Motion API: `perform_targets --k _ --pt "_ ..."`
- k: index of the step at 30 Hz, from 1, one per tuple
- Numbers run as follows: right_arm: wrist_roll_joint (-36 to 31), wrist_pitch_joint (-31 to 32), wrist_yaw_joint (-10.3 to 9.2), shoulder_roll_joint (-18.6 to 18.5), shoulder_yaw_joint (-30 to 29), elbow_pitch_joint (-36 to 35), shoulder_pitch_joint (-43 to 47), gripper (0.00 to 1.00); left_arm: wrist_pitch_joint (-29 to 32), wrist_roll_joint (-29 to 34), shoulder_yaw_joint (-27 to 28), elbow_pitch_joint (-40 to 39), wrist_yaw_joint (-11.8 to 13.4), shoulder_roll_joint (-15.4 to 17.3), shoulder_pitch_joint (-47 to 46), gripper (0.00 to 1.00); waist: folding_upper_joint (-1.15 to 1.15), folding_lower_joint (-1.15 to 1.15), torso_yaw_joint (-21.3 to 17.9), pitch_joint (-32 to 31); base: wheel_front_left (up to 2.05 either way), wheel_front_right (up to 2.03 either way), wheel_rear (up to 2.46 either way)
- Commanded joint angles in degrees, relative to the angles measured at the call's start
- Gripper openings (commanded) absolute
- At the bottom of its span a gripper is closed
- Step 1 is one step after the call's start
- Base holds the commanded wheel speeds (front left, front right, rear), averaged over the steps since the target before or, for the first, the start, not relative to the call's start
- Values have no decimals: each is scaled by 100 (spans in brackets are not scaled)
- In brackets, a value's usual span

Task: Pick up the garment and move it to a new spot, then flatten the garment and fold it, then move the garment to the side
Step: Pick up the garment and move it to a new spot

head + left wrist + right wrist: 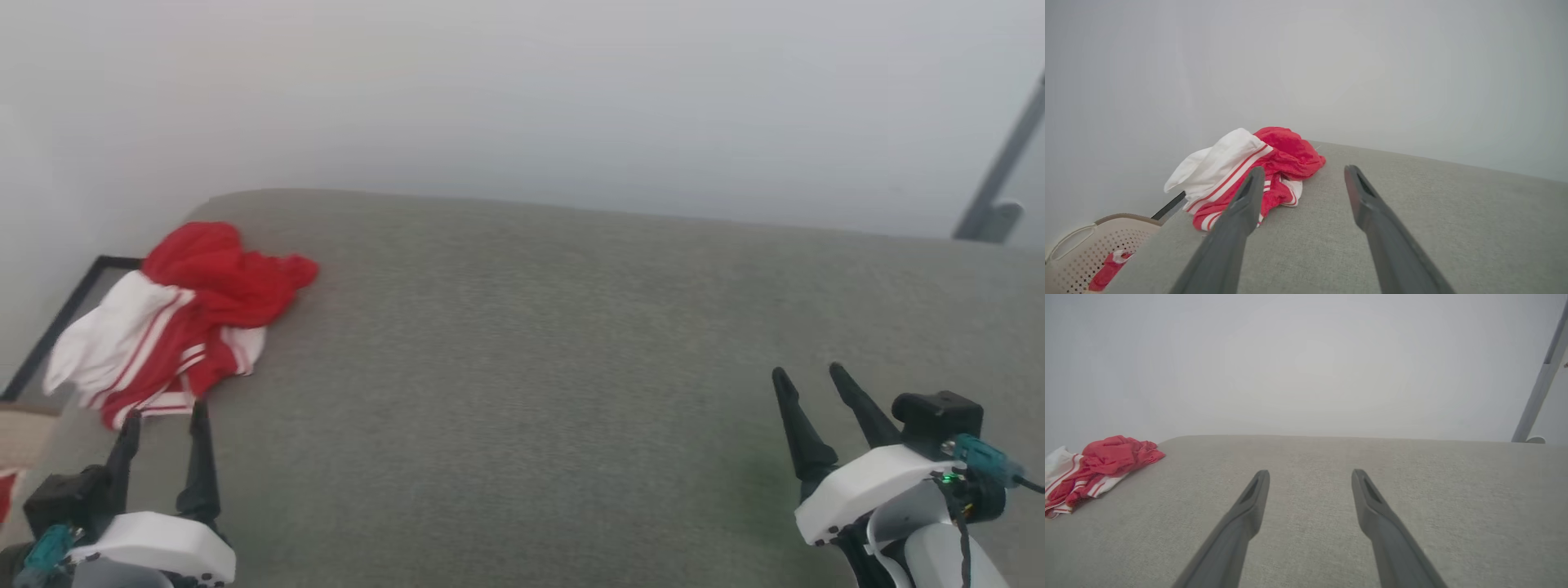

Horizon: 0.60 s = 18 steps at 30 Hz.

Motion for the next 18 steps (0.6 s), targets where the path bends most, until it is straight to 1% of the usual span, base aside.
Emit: perform_targets --k 1,8,18 --pt "55 13 3 12 68 10 -64 100 -27 -17 37 -32 51 33 82 100 0 0 289 -99 0 0 0" --pt "103 -27 3 52 261 114 -103 100 27 -49 112 -177 145 92 207 100 0 0 721 -175 0 0 0" --pt "155 -109 3 53 353 221 -144 100 116 -123 120 -385 229 99 322 100 0 0 932 -170 0 0 0"
